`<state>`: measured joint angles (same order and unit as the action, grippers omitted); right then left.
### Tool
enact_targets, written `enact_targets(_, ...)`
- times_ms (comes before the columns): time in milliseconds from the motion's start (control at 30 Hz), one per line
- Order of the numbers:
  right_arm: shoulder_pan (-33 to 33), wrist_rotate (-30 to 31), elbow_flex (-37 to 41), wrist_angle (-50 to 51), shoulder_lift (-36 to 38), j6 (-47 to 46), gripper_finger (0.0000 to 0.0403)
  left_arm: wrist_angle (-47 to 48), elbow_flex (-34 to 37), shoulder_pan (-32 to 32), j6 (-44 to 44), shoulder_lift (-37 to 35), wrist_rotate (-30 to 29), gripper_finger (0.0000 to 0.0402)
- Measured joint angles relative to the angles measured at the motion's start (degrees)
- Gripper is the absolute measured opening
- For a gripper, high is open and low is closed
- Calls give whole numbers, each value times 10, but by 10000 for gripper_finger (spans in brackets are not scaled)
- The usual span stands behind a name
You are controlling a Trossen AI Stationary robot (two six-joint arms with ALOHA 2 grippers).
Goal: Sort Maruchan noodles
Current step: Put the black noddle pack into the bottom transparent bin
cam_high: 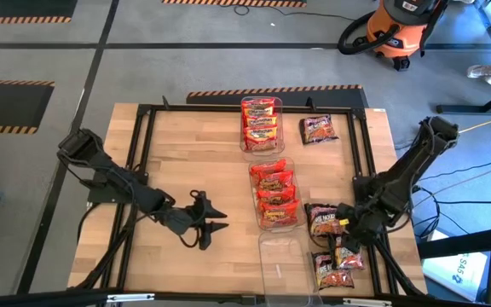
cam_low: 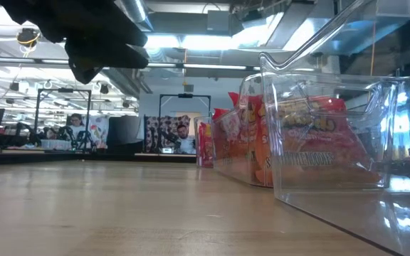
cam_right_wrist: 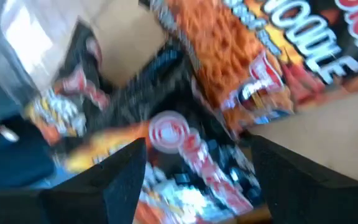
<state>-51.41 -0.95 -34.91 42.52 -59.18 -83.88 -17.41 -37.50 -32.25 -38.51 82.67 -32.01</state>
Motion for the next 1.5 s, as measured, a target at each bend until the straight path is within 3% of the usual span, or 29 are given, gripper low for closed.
enact_targets(300,1,44,75,-143,0,-112,264,0,0,9,1,0,-1,141)
enact_targets(667,0,14,88,-194,-41,-101,257,0,0,9,13,0,-4,141)
enact_targets(800,0,13,88,-200,-50,-90,206,0,0,11,16,0,-6,141)
enact_targets(1067,0,9,88,-199,-52,-46,22,0,0,13,16,0,-8,141)
enact_targets(1267,0,13,80,-178,-52,-15,8,-1,0,13,16,0,-7,141)
enact_targets(1500,0,39,-18,-31,-52,39,1,-3,0,13,16,0,-7,141)
